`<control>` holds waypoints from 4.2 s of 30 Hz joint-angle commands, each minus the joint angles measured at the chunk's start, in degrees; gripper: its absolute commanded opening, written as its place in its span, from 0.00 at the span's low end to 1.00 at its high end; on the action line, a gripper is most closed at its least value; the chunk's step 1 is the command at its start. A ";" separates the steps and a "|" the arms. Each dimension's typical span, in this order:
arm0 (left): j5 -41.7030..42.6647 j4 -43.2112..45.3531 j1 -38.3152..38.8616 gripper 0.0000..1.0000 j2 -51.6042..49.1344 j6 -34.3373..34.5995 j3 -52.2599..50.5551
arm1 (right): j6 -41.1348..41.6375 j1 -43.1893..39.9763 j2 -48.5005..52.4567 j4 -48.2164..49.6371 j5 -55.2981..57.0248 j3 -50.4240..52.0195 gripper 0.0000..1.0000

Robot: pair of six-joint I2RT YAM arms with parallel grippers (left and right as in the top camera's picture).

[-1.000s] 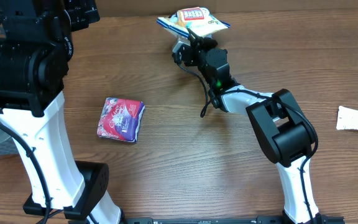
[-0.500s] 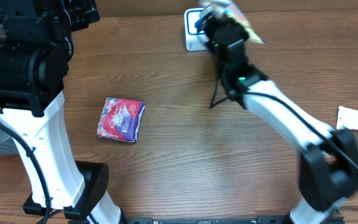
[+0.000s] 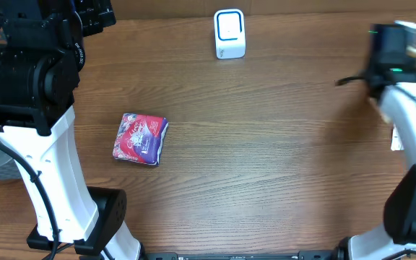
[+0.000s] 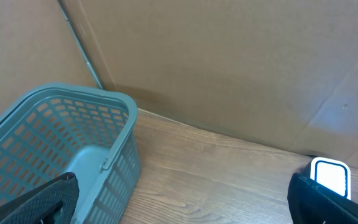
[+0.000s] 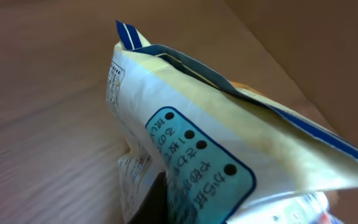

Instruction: Scan the item barcode

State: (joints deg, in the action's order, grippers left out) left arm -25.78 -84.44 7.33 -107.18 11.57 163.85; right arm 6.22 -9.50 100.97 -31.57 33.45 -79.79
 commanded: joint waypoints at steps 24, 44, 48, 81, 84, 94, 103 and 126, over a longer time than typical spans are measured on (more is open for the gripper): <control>-0.48 0.22 -0.57 1.00 -0.72 -0.85 0.11 | 11.23 -17.14 -12.13 -12.20 -43.36 -15.82 1.00; -0.50 0.22 -0.57 1.00 -0.72 -0.85 0.11 | 4.52 26.77 -1.57 -21.53 -72.59 -8.50 1.00; -0.50 0.22 -0.57 1.00 -0.72 -0.85 0.11 | 1.03 33.55 3.61 -18.14 -73.81 -8.50 1.00; -0.50 0.22 -0.57 1.00 -0.72 -0.85 0.11 | 4.72 45.55 30.99 26.73 -87.78 -8.52 1.00; -0.50 0.22 -0.57 1.00 -0.72 -0.85 0.11 | 6.23 45.55 31.93 29.03 -87.78 -8.52 1.00; -0.50 0.22 -0.57 1.00 -0.72 -0.85 0.11 | 6.25 47.80 32.15 34.75 -86.79 -8.66 1.00; -0.50 0.22 -0.57 1.00 -0.72 -0.85 0.11 | 7.23 47.80 32.35 36.30 -79.25 -8.70 1.00; -0.50 0.22 -0.57 1.00 -0.72 -0.85 0.11 | 8.79 51.58 37.31 40.46 -81.00 -9.27 1.00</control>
State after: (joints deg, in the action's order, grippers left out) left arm -25.78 -84.42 7.33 -107.18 11.60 163.85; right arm 14.87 40.60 136.59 8.25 -46.70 -88.14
